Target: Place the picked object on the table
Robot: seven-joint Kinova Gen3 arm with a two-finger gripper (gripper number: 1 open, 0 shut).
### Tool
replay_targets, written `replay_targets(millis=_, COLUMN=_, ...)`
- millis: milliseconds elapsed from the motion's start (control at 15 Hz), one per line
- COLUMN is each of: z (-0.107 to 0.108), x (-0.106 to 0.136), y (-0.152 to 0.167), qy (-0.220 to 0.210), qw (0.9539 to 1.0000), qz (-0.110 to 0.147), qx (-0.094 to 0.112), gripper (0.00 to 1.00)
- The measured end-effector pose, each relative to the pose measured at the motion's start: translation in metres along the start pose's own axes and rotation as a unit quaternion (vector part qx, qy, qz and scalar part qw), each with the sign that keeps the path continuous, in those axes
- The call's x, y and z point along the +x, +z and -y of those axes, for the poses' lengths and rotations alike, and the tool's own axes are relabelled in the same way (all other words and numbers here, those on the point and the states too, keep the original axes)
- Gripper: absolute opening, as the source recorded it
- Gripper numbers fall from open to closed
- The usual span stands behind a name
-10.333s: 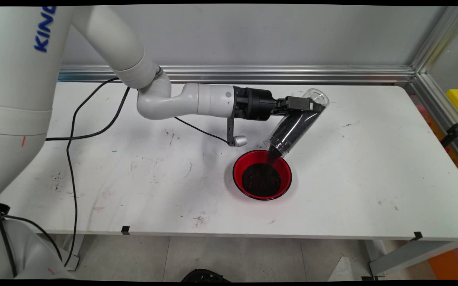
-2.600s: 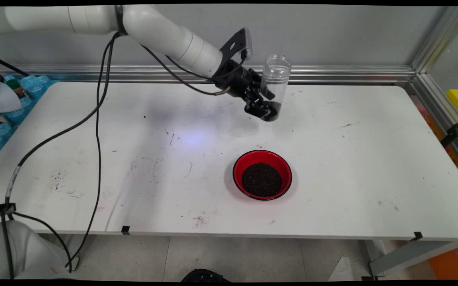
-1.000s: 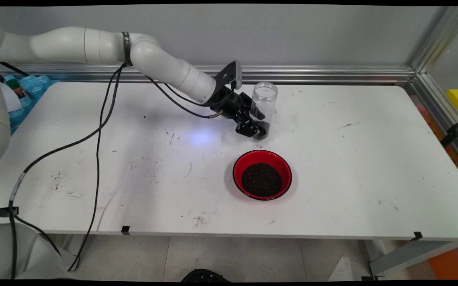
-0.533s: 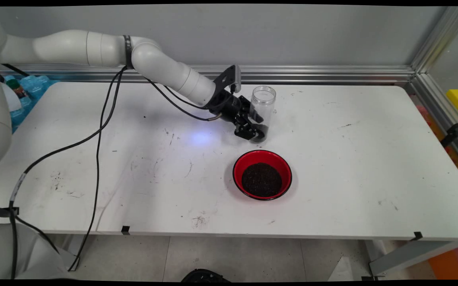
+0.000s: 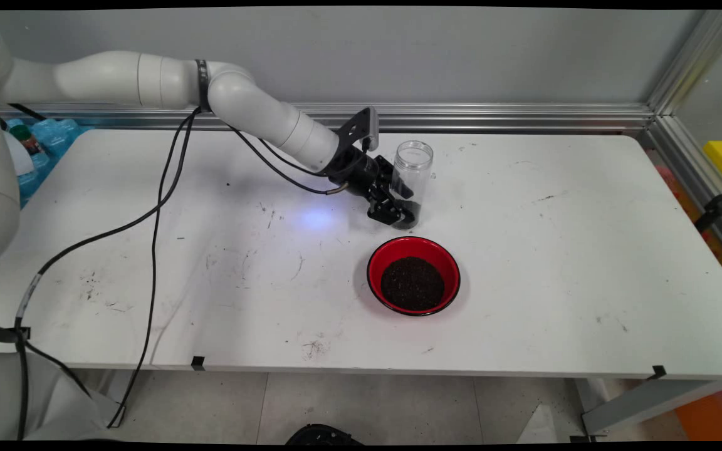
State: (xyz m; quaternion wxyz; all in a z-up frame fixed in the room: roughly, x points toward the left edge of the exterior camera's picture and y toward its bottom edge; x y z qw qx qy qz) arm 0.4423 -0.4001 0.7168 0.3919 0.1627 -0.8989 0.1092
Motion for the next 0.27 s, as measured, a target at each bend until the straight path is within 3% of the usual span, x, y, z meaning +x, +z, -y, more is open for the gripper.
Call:
replay_targets(millis=67, z=-0.0001, x=-0.0004, y=0.0003, qy=0.0, qw=1.0, qz=0.0, qx=-0.001, gripper=0.0)
replay_targets(millis=133, z=-0.0004, x=-0.0009, y=0.0004, qy=-0.001, qw=1.0, qz=0.001, qx=-0.002, gripper=1.0)
replay_targets(millis=267, z=-0.0008, x=-0.0015, y=0.0006, qy=-0.001, qw=1.0, qz=0.001, qx=-0.003, gripper=1.0)
